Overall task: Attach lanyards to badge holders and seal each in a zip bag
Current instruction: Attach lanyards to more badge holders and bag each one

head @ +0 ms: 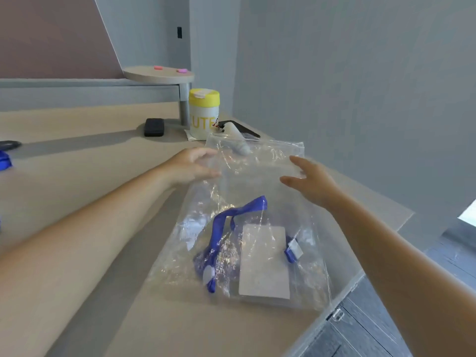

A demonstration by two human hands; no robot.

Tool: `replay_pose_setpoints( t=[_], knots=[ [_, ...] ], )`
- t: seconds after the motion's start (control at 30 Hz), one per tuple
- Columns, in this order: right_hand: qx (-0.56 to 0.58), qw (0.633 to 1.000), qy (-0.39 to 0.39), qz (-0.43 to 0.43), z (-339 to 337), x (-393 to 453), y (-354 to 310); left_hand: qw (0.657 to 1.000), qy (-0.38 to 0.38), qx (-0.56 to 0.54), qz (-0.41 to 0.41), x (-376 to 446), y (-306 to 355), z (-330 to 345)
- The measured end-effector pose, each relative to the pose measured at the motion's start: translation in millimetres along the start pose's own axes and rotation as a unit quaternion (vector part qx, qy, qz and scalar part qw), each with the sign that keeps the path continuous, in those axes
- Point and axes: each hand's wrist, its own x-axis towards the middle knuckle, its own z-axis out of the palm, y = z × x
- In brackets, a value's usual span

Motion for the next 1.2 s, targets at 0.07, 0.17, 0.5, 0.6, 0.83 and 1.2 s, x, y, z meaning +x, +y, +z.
replay_pose_setpoints(
  t=[0.07, 0.17, 0.5, 0.6, 0.83, 1.2],
  knots=[
    [-0.037, 0.999, -0.025, 0.012, 6.0, 2.3, 5.9, 0.998, -0.019, 0.055, -0.013, 3.1, -12.2, 0.9],
    [-0.168, 0.983, -0.065, 0.043, 11.8, 5.1, 14.2, 0.982, -0.062, 0.177, -0.018, 4.6, -26.5, 4.9],
    [-0.302, 0.947, -0.104, 0.041, 12.6, 4.4, 21.0, 0.939, -0.077, 0.334, -0.023, 5.6, -36.5, 10.0],
    [-0.293, 0.954, -0.066, 0.011, 5.2, -0.8, 10.9, 0.951, -0.047, 0.305, -0.008, -1.6, -28.8, 4.3],
    [-0.276, 0.957, -0.074, -0.055, 10.9, -29.8, -40.6, 0.933, -0.007, 0.358, -0.019, -62.7, -4.2, -22.8],
    [-0.231, 0.936, -0.151, -0.22, 96.5, -97.1, -151.2, 0.94, 0.115, 0.293, -0.13, -240.1, -47.3, -108.2]
  ],
)
